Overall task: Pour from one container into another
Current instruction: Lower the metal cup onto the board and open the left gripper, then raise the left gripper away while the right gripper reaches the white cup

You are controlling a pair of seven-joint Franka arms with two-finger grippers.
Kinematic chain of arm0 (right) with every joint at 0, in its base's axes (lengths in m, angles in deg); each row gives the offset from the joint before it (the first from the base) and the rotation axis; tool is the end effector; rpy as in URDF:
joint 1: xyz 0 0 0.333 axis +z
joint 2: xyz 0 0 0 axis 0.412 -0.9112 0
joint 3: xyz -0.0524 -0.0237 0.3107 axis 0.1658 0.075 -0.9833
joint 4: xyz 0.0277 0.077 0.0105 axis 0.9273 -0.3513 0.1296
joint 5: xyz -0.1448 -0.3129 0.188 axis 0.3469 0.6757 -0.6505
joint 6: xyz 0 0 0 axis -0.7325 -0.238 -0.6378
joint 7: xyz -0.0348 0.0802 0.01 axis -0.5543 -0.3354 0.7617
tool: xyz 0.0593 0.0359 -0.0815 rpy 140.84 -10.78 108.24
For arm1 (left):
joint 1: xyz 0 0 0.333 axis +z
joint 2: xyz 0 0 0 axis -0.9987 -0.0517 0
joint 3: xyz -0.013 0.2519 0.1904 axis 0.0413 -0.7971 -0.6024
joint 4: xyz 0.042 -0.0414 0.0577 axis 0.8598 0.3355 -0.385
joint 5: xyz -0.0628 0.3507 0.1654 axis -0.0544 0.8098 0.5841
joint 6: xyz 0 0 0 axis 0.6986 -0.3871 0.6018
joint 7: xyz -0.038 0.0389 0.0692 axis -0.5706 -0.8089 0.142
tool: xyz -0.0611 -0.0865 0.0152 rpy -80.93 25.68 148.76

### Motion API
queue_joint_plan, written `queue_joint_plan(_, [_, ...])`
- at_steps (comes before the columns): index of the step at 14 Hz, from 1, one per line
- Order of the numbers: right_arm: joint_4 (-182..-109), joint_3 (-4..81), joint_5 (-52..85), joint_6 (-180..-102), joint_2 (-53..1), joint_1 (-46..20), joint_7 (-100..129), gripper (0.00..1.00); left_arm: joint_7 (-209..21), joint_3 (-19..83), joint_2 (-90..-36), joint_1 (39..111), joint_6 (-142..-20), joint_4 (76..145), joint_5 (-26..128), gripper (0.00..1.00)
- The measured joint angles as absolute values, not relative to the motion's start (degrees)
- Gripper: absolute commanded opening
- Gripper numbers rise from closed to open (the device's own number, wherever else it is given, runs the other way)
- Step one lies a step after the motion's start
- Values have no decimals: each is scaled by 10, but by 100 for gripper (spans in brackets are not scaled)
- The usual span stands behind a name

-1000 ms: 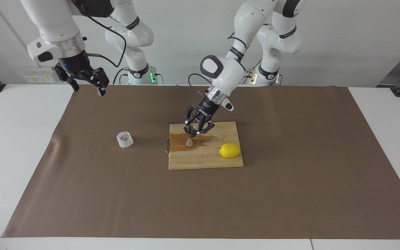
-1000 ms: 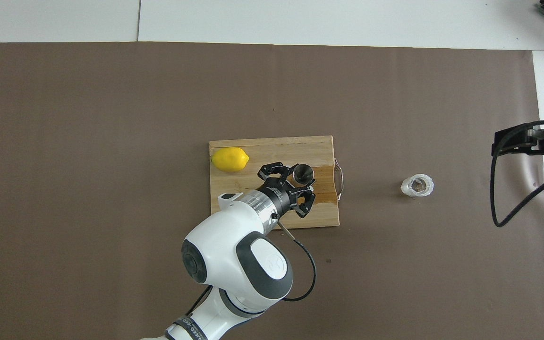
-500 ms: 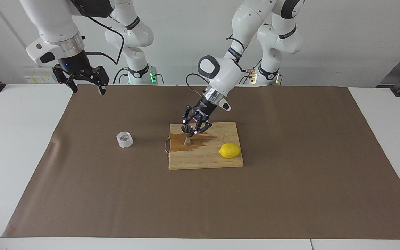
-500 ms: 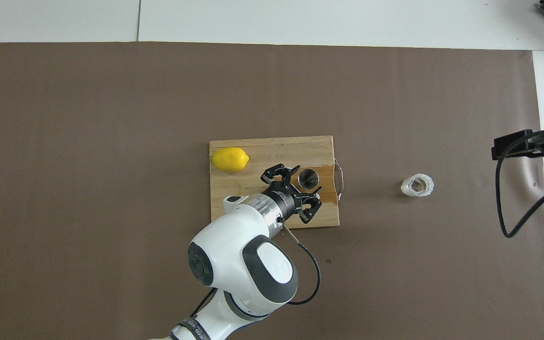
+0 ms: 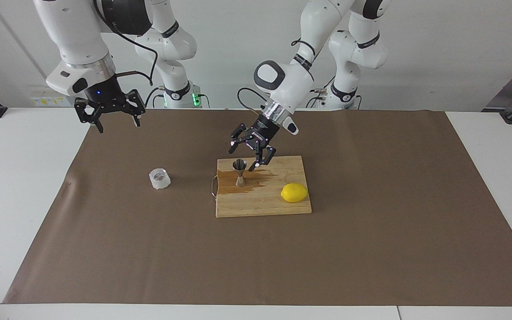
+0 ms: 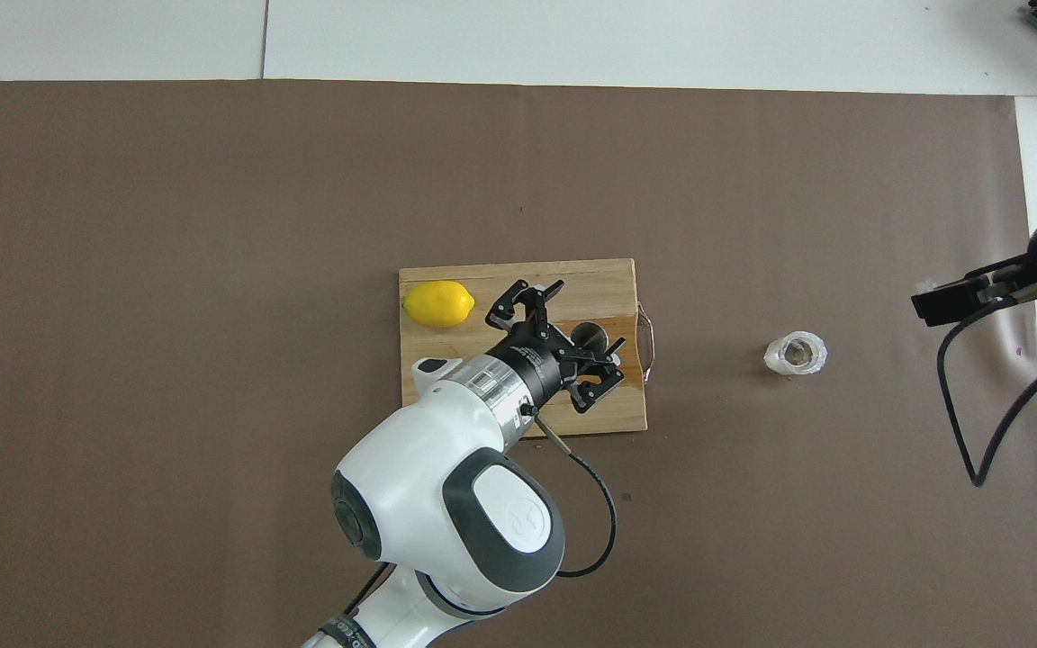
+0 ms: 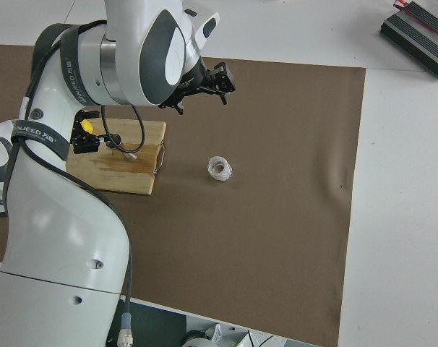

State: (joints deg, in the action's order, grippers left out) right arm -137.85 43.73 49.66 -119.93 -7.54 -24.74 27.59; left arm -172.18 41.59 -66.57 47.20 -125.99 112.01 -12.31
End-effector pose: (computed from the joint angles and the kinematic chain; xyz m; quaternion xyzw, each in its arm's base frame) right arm 0.5472 0.0085 0.6104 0.9805 0.1939 0.0199 0.0252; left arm 0.4476 -0.4172 0.4167 0.3503 0.8097 -0.2134 0.4198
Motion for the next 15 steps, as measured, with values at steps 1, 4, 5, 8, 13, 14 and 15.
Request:
queue_joint_plan(1, [-1389,438,497,-1202,-70,-248,324,100,-1704,415,-654,486,-1256,1120,-123,100])
queue_joint_plan(4, [-1431,438,496,-1237,-54,-248,467,100,-1635,413,-641,538,-1193,1121,-123,100])
queue_joint_plan(5, [-1447,438,496,-1247,-49,-248,512,100,-1612,412,-639,559,-1160,1121,-117,100])
queue_joint_plan(8, [-1491,438,472,-1273,-44,-248,646,100,-1593,410,-634,630,-1042,1121,-15,100])
queue_joint_plan(13, [-1551,440,407,-1361,-69,-255,864,100,-1590,409,-624,738,-822,1088,328,100])
queue_joint_plan(14, [-1555,441,395,-1372,-79,-256,895,100,-1589,409,-624,751,-799,1075,387,100])
queue_joint_plan(15, [-1560,441,383,-1382,-91,-257,921,100,-1589,409,-623,761,-788,1064,436,100])
